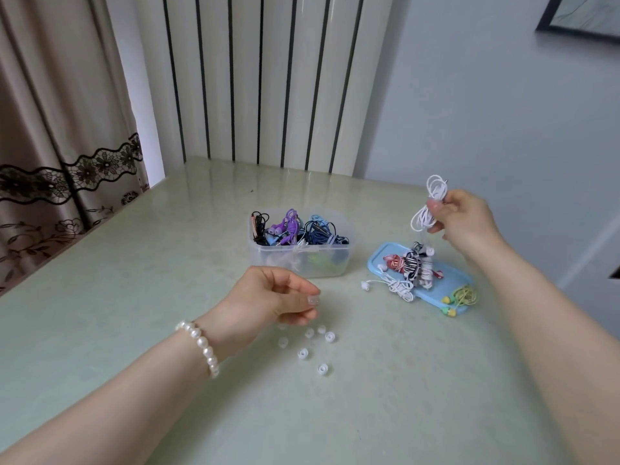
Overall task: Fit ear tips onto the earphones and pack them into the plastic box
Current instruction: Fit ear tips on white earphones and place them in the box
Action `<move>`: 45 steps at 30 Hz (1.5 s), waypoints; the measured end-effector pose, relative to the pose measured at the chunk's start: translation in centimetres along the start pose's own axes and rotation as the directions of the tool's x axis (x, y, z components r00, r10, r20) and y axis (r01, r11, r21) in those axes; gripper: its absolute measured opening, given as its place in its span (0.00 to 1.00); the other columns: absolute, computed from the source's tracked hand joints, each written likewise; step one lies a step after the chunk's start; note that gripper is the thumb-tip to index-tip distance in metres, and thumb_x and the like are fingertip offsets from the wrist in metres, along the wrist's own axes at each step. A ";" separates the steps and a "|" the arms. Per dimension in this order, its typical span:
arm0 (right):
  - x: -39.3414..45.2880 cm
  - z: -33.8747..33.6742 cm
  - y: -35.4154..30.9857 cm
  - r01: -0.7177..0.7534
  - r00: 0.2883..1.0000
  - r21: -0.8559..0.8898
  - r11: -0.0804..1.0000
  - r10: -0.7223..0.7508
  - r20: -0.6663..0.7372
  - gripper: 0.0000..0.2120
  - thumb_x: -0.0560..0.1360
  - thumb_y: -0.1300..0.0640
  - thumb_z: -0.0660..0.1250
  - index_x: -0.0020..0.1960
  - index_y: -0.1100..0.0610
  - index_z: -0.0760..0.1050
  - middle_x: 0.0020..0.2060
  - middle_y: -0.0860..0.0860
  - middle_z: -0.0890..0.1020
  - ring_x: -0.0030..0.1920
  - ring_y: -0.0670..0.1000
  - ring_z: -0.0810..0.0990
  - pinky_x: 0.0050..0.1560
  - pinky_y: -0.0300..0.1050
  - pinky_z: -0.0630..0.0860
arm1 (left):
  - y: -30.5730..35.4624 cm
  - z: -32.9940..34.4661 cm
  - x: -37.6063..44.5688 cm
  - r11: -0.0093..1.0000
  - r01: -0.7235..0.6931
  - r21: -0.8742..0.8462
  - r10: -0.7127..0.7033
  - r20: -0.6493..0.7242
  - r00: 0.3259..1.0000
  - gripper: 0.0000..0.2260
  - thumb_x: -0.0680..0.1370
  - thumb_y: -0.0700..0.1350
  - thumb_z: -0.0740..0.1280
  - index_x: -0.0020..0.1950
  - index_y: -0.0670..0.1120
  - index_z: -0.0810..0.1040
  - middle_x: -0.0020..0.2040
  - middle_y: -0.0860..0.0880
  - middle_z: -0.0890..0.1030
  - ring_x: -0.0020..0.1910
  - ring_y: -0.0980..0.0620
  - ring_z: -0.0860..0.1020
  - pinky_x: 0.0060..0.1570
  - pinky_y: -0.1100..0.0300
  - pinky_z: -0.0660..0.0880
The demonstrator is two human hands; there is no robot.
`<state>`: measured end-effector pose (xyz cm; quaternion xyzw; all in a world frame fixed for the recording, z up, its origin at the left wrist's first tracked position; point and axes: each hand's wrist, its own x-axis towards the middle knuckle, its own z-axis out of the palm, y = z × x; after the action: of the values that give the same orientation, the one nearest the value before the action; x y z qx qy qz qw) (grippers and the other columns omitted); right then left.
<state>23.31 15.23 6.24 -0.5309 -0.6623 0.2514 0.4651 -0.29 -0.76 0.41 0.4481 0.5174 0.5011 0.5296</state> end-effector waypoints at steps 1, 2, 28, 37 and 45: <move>-0.1 -0.1 0.0 -0.025 1.000 0.034 0.999 0.025 -0.002 0.06 0.79 0.60 0.60 0.43 0.57 0.69 0.35 0.53 0.76 0.20 0.39 0.75 0.22 0.29 0.67 | 0.1 0.1 -0.1 1.000 0.006 -0.013 -0.006 0.002 1.000 0.04 0.70 0.30 0.69 0.39 0.37 0.80 0.31 0.43 0.81 0.29 0.50 0.80 0.33 0.62 0.79; -0.2 -0.1 0.1 -0.058 0.998 0.075 0.995 0.059 0.000 0.04 0.79 0.58 0.58 0.45 0.57 0.68 0.37 0.54 0.76 0.20 0.40 0.76 0.21 0.30 0.67 | 0.1 0.2 -0.1 1.000 0.013 -0.026 -0.013 0.005 1.000 0.04 0.70 0.30 0.69 0.39 0.37 0.80 0.31 0.42 0.81 0.29 0.50 0.80 0.33 0.63 0.79; -10.3 2.9 -3.5 -0.554 0.553 0.590 0.588 -0.270 0.788 0.14 0.61 0.55 0.76 0.32 0.58 0.71 0.21 0.52 0.68 0.26 0.52 0.70 0.31 0.42 0.72 | 0.6 2.9 -1.2 0.612 0.430 -0.664 -0.311 0.298 0.903 0.17 0.68 0.42 0.67 0.50 0.30 0.77 0.42 0.38 0.80 0.34 0.48 0.81 0.40 0.58 0.80; -10.5 3.4 -2.6 -0.208 0.782 0.330 0.921 -0.046 0.622 0.09 0.59 0.60 0.76 0.32 0.57 0.75 0.18 0.47 0.64 0.20 0.47 0.61 0.23 0.37 0.59 | 0.1 2.8 -1.2 0.759 0.368 -0.537 -0.282 0.239 0.929 0.08 0.65 0.35 0.68 0.41 0.34 0.82 0.40 0.41 0.82 0.35 0.51 0.82 0.38 0.62 0.80; -12.5 4.0 -3.5 -0.054 0.789 0.308 0.950 -0.149 0.597 0.13 0.64 0.62 0.73 0.47 0.63 0.81 0.27 0.64 0.72 0.20 0.41 0.69 0.22 0.29 0.64 | -0.1 3.2 -1.6 0.891 0.293 -0.346 -0.236 0.198 0.951 0.07 0.62 0.39 0.70 0.36 0.37 0.83 0.36 0.43 0.82 0.35 0.52 0.81 0.39 0.65 0.79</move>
<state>18.17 3.06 2.99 -0.3241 -0.7426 0.4983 0.3086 2.94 -2.26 0.66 0.3015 0.4277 0.4776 0.7058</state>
